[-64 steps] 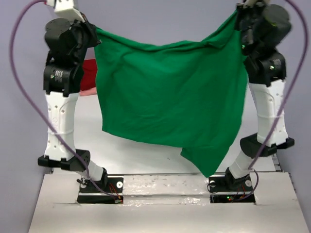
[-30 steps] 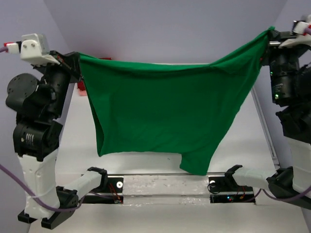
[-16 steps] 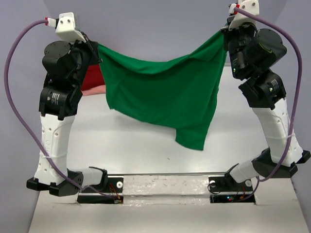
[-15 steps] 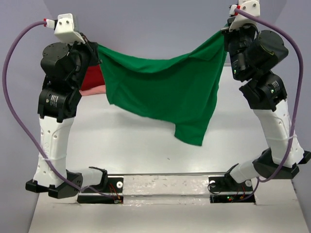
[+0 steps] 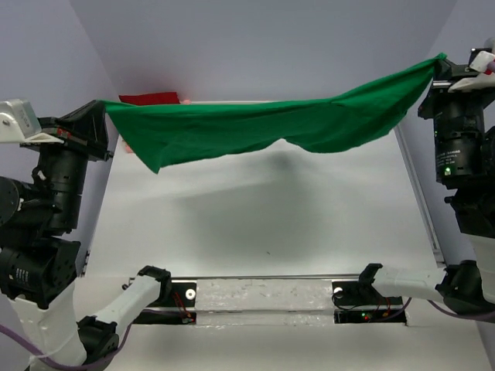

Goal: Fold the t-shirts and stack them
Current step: Flatten out the tshirt

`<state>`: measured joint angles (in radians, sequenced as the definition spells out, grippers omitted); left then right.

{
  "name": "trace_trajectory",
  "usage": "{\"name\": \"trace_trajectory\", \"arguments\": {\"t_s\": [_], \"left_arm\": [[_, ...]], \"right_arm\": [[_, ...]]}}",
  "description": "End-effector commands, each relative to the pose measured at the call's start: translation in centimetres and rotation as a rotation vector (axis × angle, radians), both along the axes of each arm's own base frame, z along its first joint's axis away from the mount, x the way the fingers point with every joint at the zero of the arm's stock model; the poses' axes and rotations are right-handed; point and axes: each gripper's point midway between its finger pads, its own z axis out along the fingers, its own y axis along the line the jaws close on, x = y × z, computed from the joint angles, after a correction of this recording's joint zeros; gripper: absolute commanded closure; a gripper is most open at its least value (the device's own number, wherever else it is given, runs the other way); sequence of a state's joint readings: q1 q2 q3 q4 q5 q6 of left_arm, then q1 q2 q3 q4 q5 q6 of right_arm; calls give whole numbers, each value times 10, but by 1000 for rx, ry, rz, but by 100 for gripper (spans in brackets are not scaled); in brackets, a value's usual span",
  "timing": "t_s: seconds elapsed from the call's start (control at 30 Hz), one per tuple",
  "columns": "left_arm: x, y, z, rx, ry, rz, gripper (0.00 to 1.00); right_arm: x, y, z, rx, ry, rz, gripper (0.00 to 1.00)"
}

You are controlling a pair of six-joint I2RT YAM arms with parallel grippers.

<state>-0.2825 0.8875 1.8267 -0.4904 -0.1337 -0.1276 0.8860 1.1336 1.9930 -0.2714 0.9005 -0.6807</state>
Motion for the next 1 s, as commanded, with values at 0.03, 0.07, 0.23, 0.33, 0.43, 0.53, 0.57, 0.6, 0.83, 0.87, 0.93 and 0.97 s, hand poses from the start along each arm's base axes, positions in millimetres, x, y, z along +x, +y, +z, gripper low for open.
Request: {"name": "trace_trajectory", "arguments": {"t_s": [0.03, 0.07, 0.23, 0.33, 0.43, 0.53, 0.57, 0.6, 0.83, 0.87, 0.93, 0.97], "left_arm": [[11, -1, -10, 10, 42, 9, 100], [11, -2, -10, 10, 43, 6, 100], [21, -4, -13, 12, 57, 15, 100], [47, -9, -27, 16, 120, 29, 100], [86, -14, -54, 38, 208, 61, 100], [125, -27, -77, 57, 265, 53, 100], [143, -33, -85, 58, 286, 49, 100], [153, -37, -90, 56, 302, 45, 100], [236, -54, -157, 79, 426, 42, 100], [246, -48, -168, 83, 453, 51, 100], [269, -46, -191, 73, 484, 42, 100], [276, -42, -199, 66, 509, 44, 100]], "right_arm": [[-3, -8, 2, 36, 6, -45, 100], [-3, -9, 1, 38, 6, -47, 100], [5, 4, -1, 13, 10, -41, 100], [15, 18, -2, 4, 8, -35, 100], [32, 42, -3, -24, 16, -24, 100], [60, 57, -3, -50, 19, -51, 100], [81, 76, -17, -110, 63, -32, 100], [93, 76, -19, -110, 77, -36, 100], [205, 53, -86, -95, 244, -50, 100], [217, 55, -97, -97, 267, -37, 100], [239, 44, -117, -99, 307, -68, 100], [245, 42, -120, -102, 314, -68, 100]]}}
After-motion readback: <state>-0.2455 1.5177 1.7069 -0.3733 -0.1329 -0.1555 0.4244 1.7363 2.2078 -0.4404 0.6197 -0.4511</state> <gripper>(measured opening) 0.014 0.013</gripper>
